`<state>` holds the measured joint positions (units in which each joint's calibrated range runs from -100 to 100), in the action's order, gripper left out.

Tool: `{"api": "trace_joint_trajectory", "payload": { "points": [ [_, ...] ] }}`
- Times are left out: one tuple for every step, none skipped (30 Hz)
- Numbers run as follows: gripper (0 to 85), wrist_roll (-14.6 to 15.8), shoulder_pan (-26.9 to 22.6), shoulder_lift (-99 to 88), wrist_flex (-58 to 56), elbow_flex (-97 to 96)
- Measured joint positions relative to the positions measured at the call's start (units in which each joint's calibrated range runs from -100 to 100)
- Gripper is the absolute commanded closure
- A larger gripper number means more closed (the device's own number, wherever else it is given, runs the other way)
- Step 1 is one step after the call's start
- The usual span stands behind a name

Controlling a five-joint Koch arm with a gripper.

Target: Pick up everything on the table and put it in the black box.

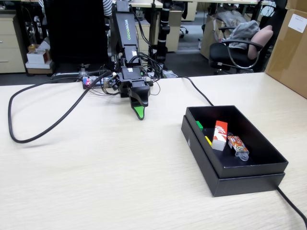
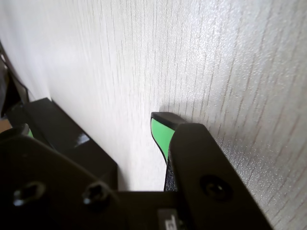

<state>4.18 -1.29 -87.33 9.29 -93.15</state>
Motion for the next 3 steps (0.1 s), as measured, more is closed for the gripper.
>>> {"api": "trace_joint_trajectory", "payload": {
  "points": [
    [37.2,0.0,0.0,0.0,0.0,0.0],
    [37.2,0.0,0.0,0.0,0.0,0.0],
    [37.2,0.0,0.0,0.0,0.0,0.0]
  ]
}}
